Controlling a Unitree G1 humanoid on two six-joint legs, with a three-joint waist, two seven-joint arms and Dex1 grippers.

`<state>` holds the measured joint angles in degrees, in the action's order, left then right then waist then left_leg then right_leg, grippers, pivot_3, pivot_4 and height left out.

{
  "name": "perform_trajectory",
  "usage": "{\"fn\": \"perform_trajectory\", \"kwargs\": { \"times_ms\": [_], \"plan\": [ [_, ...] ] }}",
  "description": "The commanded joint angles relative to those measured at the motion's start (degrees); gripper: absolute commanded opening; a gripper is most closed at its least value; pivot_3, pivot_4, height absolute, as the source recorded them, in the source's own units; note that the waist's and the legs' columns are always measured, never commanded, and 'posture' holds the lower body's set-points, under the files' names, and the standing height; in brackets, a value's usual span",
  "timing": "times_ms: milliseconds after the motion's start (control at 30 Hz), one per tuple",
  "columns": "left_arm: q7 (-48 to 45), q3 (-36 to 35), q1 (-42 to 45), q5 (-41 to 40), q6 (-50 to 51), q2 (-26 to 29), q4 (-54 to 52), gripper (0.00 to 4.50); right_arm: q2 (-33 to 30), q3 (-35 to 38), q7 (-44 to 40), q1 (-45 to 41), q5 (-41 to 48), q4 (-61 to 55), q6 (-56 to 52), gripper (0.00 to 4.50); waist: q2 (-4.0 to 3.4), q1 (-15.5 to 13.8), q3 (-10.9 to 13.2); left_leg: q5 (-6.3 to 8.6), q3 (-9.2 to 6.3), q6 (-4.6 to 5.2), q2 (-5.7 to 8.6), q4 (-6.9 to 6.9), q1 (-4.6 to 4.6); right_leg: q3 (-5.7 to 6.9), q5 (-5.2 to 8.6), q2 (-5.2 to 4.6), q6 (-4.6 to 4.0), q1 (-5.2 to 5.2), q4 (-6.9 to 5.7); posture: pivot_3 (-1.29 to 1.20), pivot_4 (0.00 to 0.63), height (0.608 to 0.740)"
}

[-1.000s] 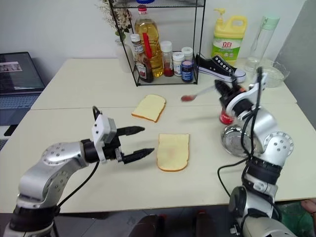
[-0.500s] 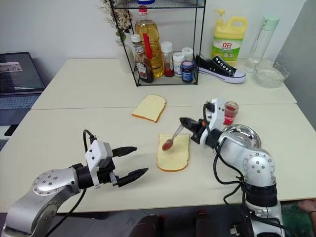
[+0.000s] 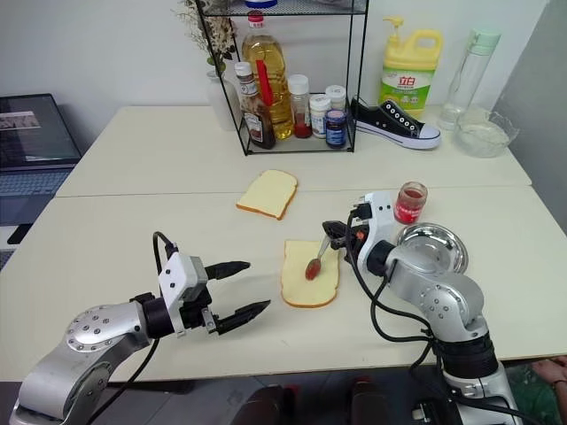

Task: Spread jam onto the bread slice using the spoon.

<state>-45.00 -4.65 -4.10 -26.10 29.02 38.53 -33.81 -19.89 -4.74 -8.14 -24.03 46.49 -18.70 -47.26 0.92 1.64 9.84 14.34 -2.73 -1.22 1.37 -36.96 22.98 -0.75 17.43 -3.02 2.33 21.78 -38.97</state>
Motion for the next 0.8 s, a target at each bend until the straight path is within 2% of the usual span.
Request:
{"fn": "perform_trajectory", "kwargs": {
  "times_ms": [33,267,467,633,800],
  "plan": [
    [0.64,0.26,1.48,-0.79,0.48,-0.1,-0.66,4.5,-0.33,-1.33,-3.41,-1.29,-5.65,-0.65,4.26,0.05,0.0,0.0,0.0,0.0,-0.01,0.0,0.0,0.0,0.0,0.01,0.0,0.0,0.0,0.0,0.0,0.0,0.15,0.74],
    [0.38,0.24,1.82,-1.25,0.63,0.2,-0.22,4.5,0.34,-0.75,-7.27,-2.62,-10.61,0.41,6.98,0.05,0.0,-0.01,0.0,0.0,-0.01,0.0,0.0,0.0,-0.01,0.01,0.0,0.0,0.0,0.0,0.0,0.0,0.15,0.74],
    [-0.29,0.57,3.47,-1.4,0.35,0.08,1.46,4.5,0.09,3.46,-9.24,-4.74,-9.87,0.47,6.39,0.05,0.0,-0.02,0.0,0.0,-0.02,0.0,0.0,0.0,-0.01,0.03,0.0,0.0,0.0,0.0,-0.01,0.0,0.15,0.74],
    [-1.74,-0.02,3.61,-1.38,-0.59,0.54,2.87,4.5,2.14,9.06,-7.91,-5.57,-4.32,-0.25,2.72,0.05,0.0,0.01,0.0,0.0,-0.02,-0.01,0.0,0.01,-0.01,0.02,0.0,0.0,0.0,0.0,0.0,0.0,0.15,0.74],
    [-2.61,-0.18,4.54,-1.36,-0.9,0.56,3.96,4.5,4.7,16.02,-4.65,-5.28,6.93,-0.33,-4.58,0.05,0.0,-0.01,0.0,0.0,-0.02,-0.01,0.0,0.0,0.0,0.01,0.0,-0.01,0.0,-0.01,-0.01,0.0,0.15,0.74]
  ]
}}
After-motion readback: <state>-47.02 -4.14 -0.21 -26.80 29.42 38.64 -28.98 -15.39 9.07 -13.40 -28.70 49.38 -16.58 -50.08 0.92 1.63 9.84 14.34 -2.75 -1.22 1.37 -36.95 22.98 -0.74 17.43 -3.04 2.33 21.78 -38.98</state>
